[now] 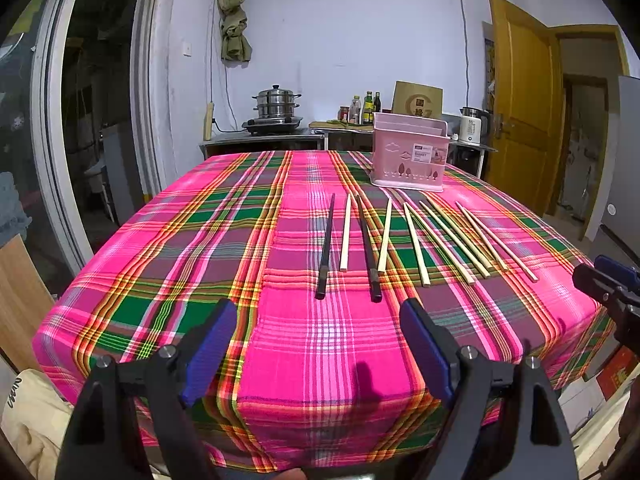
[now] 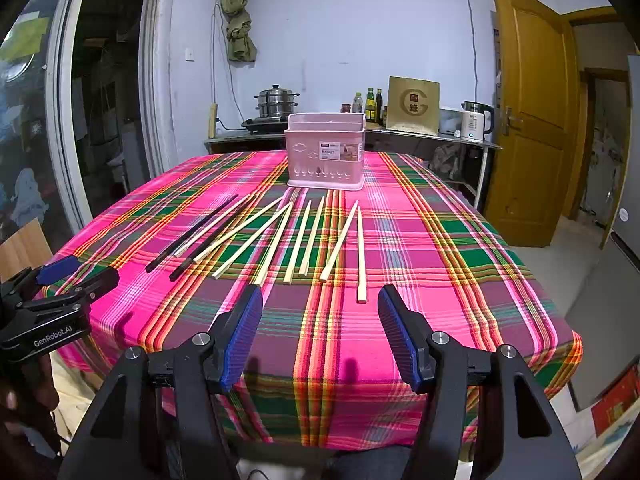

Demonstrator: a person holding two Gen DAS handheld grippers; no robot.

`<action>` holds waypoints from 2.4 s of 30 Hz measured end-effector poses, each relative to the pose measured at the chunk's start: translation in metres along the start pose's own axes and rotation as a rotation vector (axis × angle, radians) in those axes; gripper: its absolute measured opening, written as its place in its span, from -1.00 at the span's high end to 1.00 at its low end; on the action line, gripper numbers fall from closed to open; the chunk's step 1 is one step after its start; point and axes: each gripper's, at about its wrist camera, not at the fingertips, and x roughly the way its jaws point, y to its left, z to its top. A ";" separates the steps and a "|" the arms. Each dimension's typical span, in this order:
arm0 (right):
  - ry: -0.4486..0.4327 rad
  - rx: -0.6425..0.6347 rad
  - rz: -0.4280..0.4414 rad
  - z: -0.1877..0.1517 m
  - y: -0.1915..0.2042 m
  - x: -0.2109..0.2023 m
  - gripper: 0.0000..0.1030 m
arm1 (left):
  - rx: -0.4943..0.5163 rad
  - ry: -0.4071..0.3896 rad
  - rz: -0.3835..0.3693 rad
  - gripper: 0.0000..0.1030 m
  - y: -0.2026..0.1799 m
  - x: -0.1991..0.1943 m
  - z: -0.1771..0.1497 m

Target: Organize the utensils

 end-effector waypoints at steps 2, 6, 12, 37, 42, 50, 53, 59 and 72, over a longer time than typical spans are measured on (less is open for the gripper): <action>0.001 -0.001 0.000 0.000 0.000 0.000 -0.18 | 0.000 0.000 0.001 -0.65 0.000 0.000 0.000; 0.000 0.000 0.000 0.000 0.000 0.000 -0.18 | 0.004 -0.001 0.003 -0.65 0.001 0.000 -0.001; 0.003 0.002 0.001 0.002 -0.002 0.002 -0.18 | 0.005 0.010 -0.030 -0.65 0.002 0.006 0.001; 0.026 0.007 0.007 0.003 -0.004 0.023 -0.18 | 0.021 0.013 -0.035 -0.65 0.000 0.020 0.007; 0.034 0.005 0.013 0.009 -0.005 0.031 -0.18 | 0.038 0.041 -0.055 -0.65 -0.004 0.035 0.017; 0.057 0.003 0.038 0.031 -0.013 0.056 -0.18 | 0.026 0.136 -0.131 -0.64 -0.003 0.075 0.046; 0.079 0.004 0.052 0.041 -0.016 0.069 -0.17 | 0.046 0.167 -0.176 -0.59 -0.008 0.090 0.059; 0.149 0.007 0.071 0.064 -0.025 0.106 0.11 | 0.080 0.222 -0.243 -0.47 -0.026 0.123 0.093; 0.321 0.030 0.053 0.092 -0.061 0.189 0.51 | 0.207 0.366 -0.270 0.11 -0.064 0.200 0.119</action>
